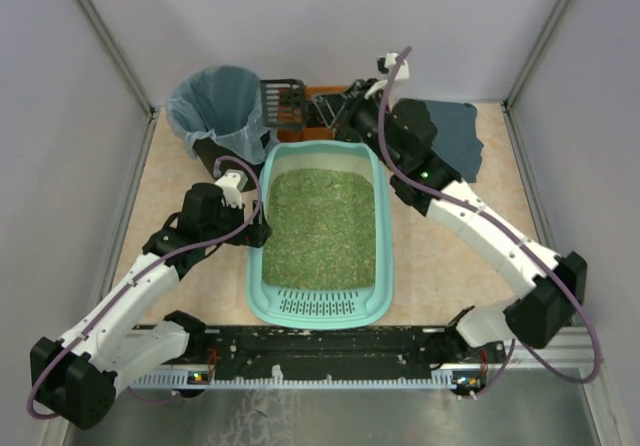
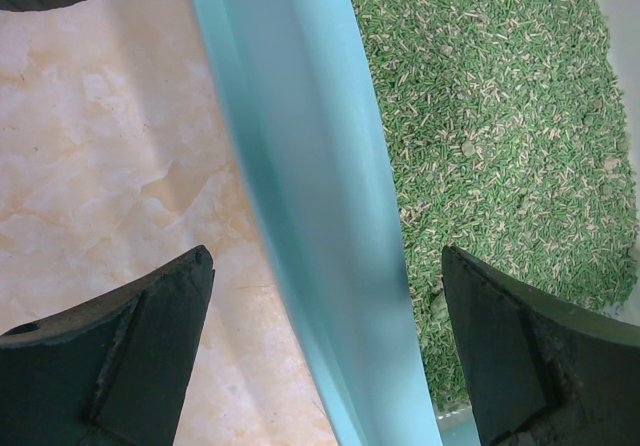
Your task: Clean the litter box
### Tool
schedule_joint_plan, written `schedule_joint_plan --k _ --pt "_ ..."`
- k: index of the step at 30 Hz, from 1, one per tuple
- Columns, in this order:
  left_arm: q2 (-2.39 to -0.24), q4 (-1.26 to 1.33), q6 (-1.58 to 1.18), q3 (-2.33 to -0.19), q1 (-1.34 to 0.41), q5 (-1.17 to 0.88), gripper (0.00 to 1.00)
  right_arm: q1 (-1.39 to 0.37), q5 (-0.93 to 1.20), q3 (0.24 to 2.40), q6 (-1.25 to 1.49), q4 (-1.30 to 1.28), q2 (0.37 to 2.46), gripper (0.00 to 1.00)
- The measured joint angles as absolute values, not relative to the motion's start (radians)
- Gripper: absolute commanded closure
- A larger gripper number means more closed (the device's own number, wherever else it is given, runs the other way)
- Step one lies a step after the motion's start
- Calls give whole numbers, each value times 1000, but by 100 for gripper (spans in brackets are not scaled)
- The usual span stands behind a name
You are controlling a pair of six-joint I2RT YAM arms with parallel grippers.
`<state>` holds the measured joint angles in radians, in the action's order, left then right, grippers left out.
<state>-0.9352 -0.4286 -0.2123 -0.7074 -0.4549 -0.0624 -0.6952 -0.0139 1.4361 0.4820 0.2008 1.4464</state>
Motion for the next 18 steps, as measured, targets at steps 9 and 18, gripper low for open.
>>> schedule_joint_plan --k 9,18 --pt "-935 -428 -209 -707 -455 -65 1 -689 -150 1082 521 156 1132 100" --pt "-935 -428 -208 -707 -455 -80 1 -689 -271 990 624 -101 1085 100"
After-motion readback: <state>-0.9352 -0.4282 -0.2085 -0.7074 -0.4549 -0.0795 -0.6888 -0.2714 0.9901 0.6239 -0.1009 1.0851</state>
